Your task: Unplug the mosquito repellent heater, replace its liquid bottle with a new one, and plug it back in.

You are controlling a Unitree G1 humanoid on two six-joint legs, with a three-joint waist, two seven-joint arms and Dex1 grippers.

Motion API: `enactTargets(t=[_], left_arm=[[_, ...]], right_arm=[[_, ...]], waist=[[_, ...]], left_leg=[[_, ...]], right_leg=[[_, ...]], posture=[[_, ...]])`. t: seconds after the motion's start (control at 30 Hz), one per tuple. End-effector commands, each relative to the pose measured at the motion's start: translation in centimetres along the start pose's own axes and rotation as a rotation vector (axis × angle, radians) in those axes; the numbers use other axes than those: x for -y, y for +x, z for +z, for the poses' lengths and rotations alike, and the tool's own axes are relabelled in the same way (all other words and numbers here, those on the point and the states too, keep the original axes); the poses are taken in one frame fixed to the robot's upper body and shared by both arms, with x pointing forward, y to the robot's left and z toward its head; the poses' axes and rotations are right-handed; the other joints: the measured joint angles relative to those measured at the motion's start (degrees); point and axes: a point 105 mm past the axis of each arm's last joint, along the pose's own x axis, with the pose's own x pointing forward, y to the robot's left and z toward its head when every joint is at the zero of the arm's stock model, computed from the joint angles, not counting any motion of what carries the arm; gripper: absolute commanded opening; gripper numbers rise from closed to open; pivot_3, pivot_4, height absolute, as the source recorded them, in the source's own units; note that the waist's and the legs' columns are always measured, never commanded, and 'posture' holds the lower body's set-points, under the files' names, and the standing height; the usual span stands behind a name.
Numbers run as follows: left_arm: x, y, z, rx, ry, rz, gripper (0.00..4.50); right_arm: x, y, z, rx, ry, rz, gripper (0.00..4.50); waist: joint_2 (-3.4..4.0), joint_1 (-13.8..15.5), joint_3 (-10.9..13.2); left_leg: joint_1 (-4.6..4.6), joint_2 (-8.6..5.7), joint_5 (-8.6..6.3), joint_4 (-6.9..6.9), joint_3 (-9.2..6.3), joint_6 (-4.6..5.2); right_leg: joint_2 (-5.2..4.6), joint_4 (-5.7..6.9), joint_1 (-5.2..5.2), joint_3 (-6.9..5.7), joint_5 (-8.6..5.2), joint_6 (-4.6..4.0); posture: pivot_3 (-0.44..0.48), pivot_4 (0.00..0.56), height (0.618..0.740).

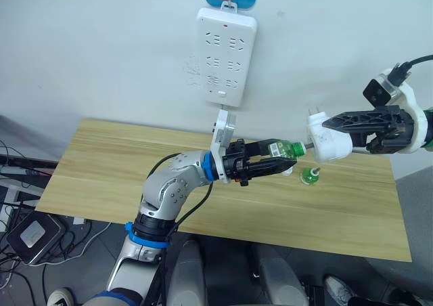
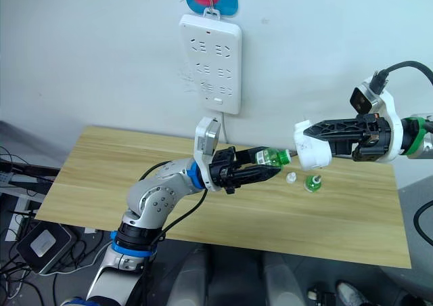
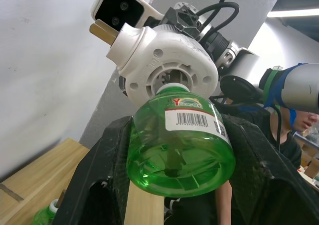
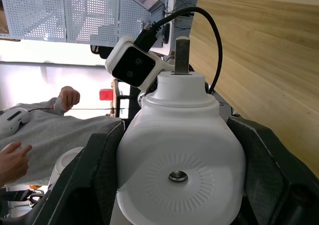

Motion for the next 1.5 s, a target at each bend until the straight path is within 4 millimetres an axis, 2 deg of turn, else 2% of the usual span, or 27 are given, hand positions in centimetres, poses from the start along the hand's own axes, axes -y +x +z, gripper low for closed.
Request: enactTargets(t=[0.03, 0.17, 0.47, 0.87, 1.03, 1.5], left_arm=[[0.9, 1.8, 1.1, 0.032, 0.031, -0.055, 2.27], [0.8, 1.8, 1.3, 0.032, 0.044, -0.055, 2.27], [1.9, 1.9, -0.2, -0.021, 0.032, -0.103, 2.27], [0.7, 1.7, 0.4, -0.01, 0.066, -0.057, 2.27], [1.6, 1.4, -0.1, -0.043, 0.049, -0.1, 2.27], [1.4, 1.5, 0.3, -0.031, 0.055, -0.094, 2.27]], right_arm=[[-1.3, 1.0, -0.9, -0.075, -0.038, 0.06, 2.92], [-0.9, 0.9, -0.9, -0.063, -0.031, 0.048, 2.92], [-1.1, 0.9, 0.0, -0.026, -0.044, 0.056, 2.92], [-1.4, 0.9, -0.9, -0.062, -0.05, 0.072, 2.92], [-1.3, 0.8, 0.2, -0.017, -0.045, 0.062, 2.92], [-1.2, 0.8, -0.2, -0.03, -0.055, 0.049, 2.92]], waist=[[0.0, 0.0, 0.0], [0.0, 0.0, 0.0], [0.0, 0.0, 0.0], [0.0, 0.0, 0.0], [0.0, -0.2, 0.0], [0.0, -0.1, 0.0]], left_leg=[[0.0, 0.0, 0.0, 0.0, 0.0, 0.0], [0.0, 0.0, 0.0, 0.0, -0.01, 0.0], [0.0, 0.0, 0.0, 0.01, 0.0, 0.0], [0.0, 0.0, 0.0, 0.02, 0.0, 0.0], [0.01, 0.0, 0.0, 0.04, 0.0, 0.0], [0.0, 0.0, 0.0, 0.07, -0.01, 0.0]], right_leg=[[0.0, 0.0, 0.0, 0.0, 0.0, 0.0], [0.0, 0.0, 0.0, -0.01, 0.0, 0.0], [0.0, 0.02, 0.0, 0.0, 0.08, -0.14], [0.0, 0.03, 0.0, -0.01, 0.08, -0.14], [0.0, 0.05, 0.0, 0.0, 0.09, -0.14], [0.0, 0.1, 0.0, -0.01, 0.09, -0.14]], posture=[[-0.027, 0.322, 0.74], [-0.027, 0.322, 0.74], [-0.037, 0.322, 0.74], [-0.032, 0.322, 0.74], [-0.033, 0.318, 0.74], [-0.03, 0.309, 0.74]])
